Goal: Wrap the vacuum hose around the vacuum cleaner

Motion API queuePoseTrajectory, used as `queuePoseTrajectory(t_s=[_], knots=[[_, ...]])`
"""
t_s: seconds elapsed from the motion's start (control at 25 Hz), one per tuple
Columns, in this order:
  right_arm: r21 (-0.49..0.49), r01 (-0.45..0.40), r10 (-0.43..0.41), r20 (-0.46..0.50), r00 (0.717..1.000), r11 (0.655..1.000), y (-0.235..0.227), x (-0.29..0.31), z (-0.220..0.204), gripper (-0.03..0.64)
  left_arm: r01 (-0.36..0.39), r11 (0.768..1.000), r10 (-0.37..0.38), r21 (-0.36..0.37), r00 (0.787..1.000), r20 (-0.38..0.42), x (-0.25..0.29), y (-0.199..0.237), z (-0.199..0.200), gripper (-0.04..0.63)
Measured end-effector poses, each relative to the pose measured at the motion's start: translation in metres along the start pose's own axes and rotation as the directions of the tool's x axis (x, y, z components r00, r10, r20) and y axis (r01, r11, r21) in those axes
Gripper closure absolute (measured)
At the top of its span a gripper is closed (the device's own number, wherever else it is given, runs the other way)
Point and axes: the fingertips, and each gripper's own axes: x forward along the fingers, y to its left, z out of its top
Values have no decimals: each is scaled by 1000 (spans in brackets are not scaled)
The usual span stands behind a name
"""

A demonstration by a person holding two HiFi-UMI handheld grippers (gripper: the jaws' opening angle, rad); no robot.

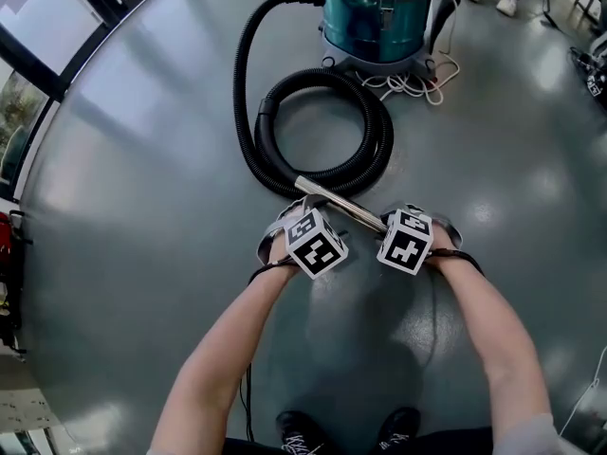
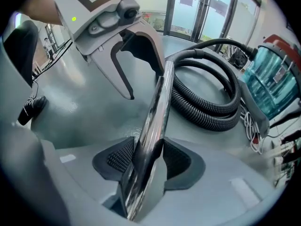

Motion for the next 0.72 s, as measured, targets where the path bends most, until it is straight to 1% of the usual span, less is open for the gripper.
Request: queuePoseTrajectory(t_s=[0.28,0.44,0.52,0.56,0.64,0.72], knots=[[9,-7,6,24,1000,1000,0,14,-2,397,8,996,-4,-90,999,52,-5,1,-1,267],[41,-18,16,62,998,999,0,12,-1,397,14,992,-6,-122,998,65,-8,-3,3,298],[60,-13,8,73,997,998,-2,13,-4,383,17,990,-7,-142,997,71,-9,-5,6,312],[69,-11,5,77,997,998,-3,13,-6,365,15,989,-4,-147,997,74,-11,-6,8,323],[89,-16,8,89,996,996,-4,9,-8,333,6,989,5,-145,997,73,-15,-6,10,371],[104,-24,12,111,994,994,-6,4,-9,327,-4,991,14,-133,997,70,-19,-5,13,421]])
